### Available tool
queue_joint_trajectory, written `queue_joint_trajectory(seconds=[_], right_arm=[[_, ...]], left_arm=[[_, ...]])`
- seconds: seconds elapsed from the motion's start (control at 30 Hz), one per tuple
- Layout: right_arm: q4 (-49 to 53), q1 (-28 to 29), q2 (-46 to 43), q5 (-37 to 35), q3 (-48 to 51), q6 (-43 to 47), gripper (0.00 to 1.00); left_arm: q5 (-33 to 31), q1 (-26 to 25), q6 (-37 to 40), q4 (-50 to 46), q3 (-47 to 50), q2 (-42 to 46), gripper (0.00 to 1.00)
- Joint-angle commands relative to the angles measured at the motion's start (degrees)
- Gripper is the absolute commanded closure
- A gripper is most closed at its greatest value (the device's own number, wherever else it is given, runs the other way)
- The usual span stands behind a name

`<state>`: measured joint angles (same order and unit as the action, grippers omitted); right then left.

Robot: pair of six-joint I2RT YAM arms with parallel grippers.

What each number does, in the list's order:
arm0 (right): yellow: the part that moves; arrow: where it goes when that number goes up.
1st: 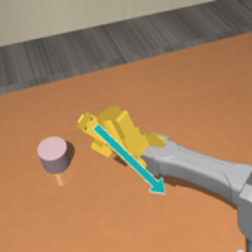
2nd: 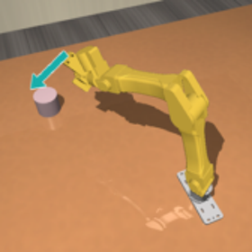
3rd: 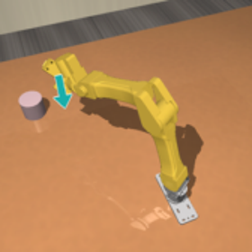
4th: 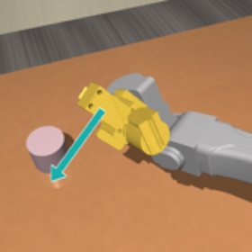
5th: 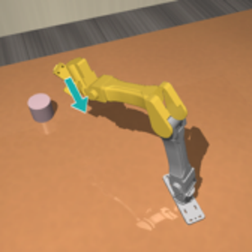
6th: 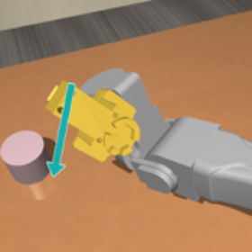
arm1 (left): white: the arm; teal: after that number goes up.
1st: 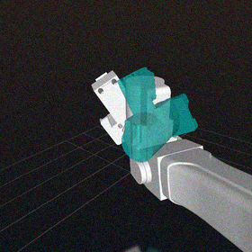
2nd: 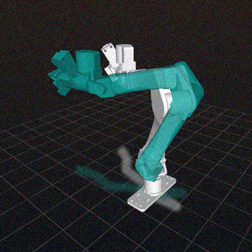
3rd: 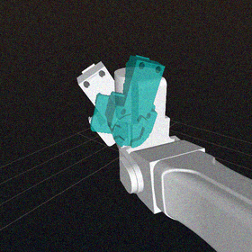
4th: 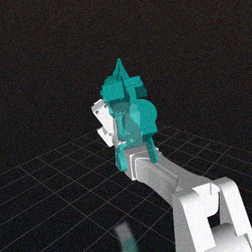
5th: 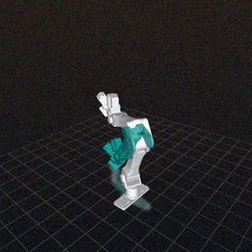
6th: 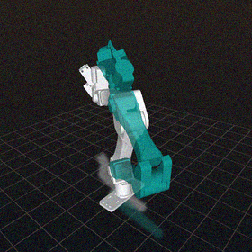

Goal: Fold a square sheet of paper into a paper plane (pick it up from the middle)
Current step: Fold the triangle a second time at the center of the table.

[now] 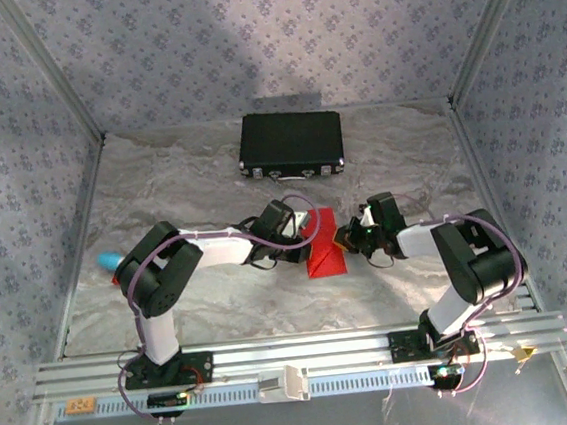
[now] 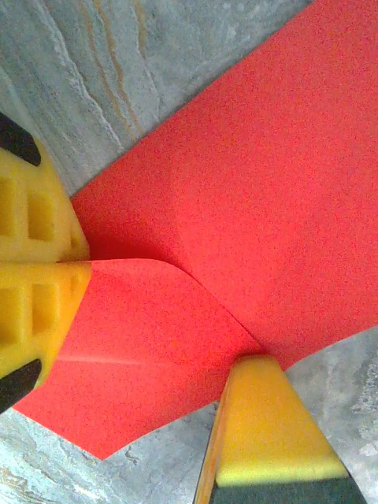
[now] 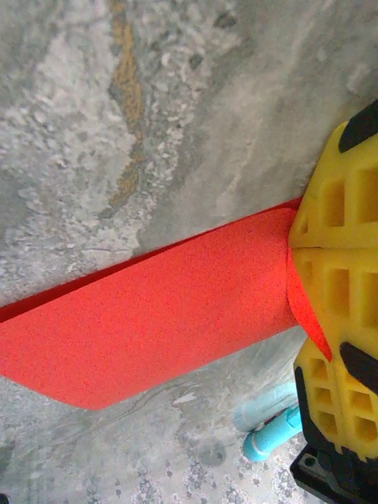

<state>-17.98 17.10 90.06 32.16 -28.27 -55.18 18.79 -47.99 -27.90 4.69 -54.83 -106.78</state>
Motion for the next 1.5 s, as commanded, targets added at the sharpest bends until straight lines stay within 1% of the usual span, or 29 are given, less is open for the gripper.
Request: queue_joint_trajectory(seconds=[0.0, 0.2, 0.33, 0.43, 0.53, 0.63, 0.77, 0.83, 0.97, 1.07, 1.23, 1.37, 1.47], right_arm=[[3.56, -0.66, -1.96, -0.09, -2.5, 2.44, 1.0], [0.87, -1.44, 2.53, 0.32, -2.1, 2.03, 1.0], [-4.41, -2.68, 5.63, 0.62, 1.02, -0.59, 1.0], [-4.5, -3.22, 5.61, 0.68, 1.41, -0.67, 1.0], [-3.12, -3.14, 2.94, 1.4, 0.78, -0.41, 1.0], [0.59, -2.39, -0.96, 1.33, -0.37, 1.08, 1.0], [3.24, 0.26, -4.0, 0.81, -1.42, 2.65, 1.0], [2.95, 1.55, -3.45, 0.99, -1.56, 2.72, 1.0], [-0.99, 3.97, -1.01, 2.71, -1.45, 0.95, 1.0], [-1.71, 5.45, 0.16, 2.08, -1.52, 0.61, 1.0], [-1.09, 5.06, 1.67, 0.02, 0.03, 1.13, 1.0], [-3.12, 4.69, 4.65, 0.62, 1.39, 0.63, 1.0], [-3.64, 4.55, 5.17, -0.33, 2.49, -0.06, 1.0]], left_arm=[[-0.15, 0.22, 1.01, -3.54, -0.28, -0.88, 1.0], [-0.15, 0.24, 0.92, -3.55, -0.29, -0.79, 1.0], [-0.39, 0.2, 0.92, -3.67, -0.28, -0.52, 1.0], [-0.33, 0.21, 1.01, -3.85, -0.32, -0.6, 1.0], [-0.41, 0.19, 1.35, -4.34, -0.63, -0.55, 1.0], [-0.51, 0.2, 1.4, -4.44, -0.76, -0.58, 1.0], [-0.51, 0.21, 1.06, -4.01, -0.64, -0.7, 1.0], [-0.5, 0.18, 1.02, -4.03, -0.7, -0.72, 1.0], [-0.66, 0.21, 1.17, -4.22, -0.63, -0.53, 1.0], [-0.68, 0.19, 1.18, -4.25, -0.56, -0.47, 1.0], [-0.63, 0.19, 1.11, -4.12, -0.58, -0.62, 1.0], [-0.76, 0.25, 0.92, -3.9, -0.58, -0.45, 1.0], [-0.85, 0.27, 0.4, -3.68, -0.62, 0.22, 1.0]])
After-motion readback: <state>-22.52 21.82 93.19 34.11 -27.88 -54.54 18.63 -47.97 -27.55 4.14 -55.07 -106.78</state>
